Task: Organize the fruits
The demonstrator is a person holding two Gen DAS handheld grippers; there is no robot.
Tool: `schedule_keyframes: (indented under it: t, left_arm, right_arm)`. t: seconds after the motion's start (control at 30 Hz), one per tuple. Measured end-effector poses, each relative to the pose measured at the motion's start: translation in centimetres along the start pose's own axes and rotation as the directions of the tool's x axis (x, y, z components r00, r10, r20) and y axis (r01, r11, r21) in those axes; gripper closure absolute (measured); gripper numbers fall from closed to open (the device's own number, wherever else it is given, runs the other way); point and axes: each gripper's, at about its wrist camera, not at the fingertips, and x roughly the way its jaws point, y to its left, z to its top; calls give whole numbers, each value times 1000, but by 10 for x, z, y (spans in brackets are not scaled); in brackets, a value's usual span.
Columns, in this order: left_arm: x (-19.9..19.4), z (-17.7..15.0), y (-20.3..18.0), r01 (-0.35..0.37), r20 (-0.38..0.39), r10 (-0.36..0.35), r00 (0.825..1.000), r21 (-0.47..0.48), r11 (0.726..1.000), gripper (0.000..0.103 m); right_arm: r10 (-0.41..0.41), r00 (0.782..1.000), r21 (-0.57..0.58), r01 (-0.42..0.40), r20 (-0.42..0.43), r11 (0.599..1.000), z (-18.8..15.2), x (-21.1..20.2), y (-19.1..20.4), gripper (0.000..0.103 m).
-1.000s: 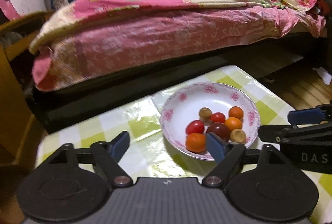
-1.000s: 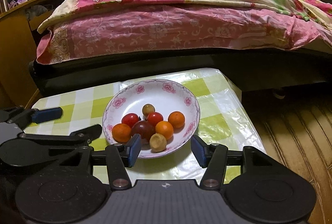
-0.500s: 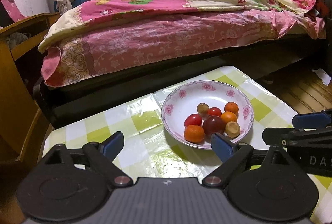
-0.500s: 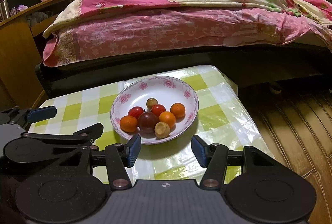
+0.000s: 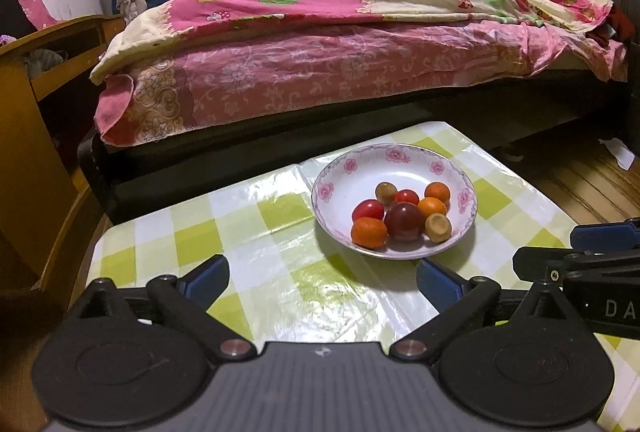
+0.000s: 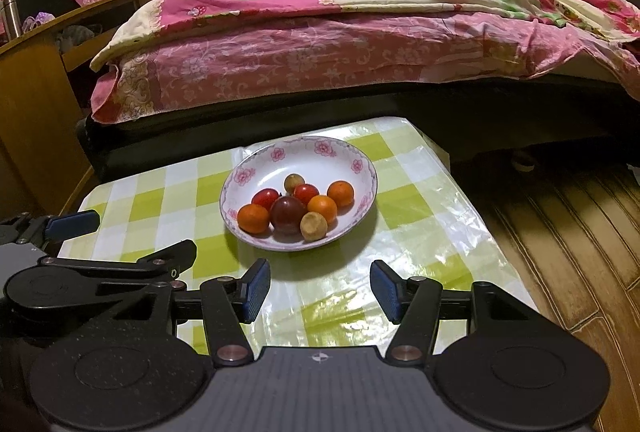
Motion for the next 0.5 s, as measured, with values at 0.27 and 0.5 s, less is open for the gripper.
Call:
schedule_keyframes:
  t: [0.27,0.5]
  left_arm:
    - [-12,-9,1,10,-12,-10,1000,-18,1000,0]
    - [-19,-17,0,14,-30,-14,999,-26,1000,0]
  right_arm:
    - [-2,1000,7,2,4,1000,-11,-13,4,51]
    - [-23,1000,8,23,-8,1000,-19,-19,6,49]
